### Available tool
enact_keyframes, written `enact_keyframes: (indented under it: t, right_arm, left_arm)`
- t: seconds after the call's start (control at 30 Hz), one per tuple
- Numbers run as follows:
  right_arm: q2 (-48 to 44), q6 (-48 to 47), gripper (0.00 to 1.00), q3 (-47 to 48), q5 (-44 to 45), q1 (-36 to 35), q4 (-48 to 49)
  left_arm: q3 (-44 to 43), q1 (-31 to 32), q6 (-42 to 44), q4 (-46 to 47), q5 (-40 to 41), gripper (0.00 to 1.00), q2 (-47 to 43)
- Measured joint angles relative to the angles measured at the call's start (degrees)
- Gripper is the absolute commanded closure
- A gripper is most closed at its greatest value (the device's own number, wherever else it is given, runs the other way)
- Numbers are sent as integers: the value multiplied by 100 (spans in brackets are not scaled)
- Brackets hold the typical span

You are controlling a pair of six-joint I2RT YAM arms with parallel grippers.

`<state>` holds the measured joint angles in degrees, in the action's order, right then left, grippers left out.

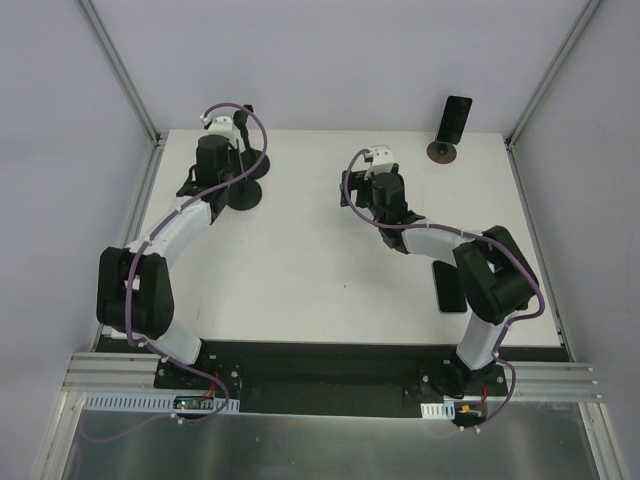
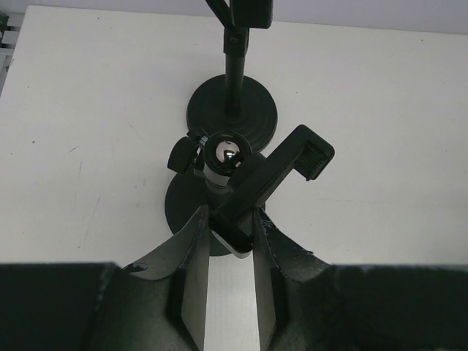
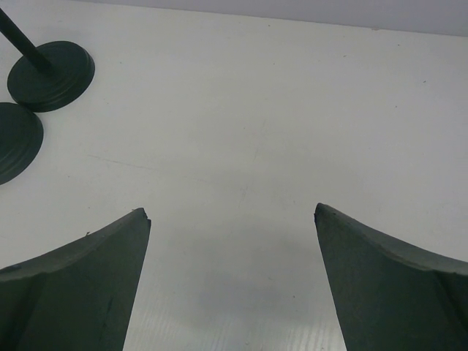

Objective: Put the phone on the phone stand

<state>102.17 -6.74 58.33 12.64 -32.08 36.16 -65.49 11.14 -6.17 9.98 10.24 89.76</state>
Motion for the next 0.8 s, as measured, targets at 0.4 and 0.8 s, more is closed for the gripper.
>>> enact_keyframes:
  t: [0.4, 0.8]
  right_arm:
    - [-81, -127, 4, -11, 210, 52, -4]
    - [-302, -162, 4, -369, 514, 177, 44]
  left_arm:
    - [2, 192, 345, -149, -2479, 100, -105]
    - [0, 1193, 918, -205, -4050, 100, -33]
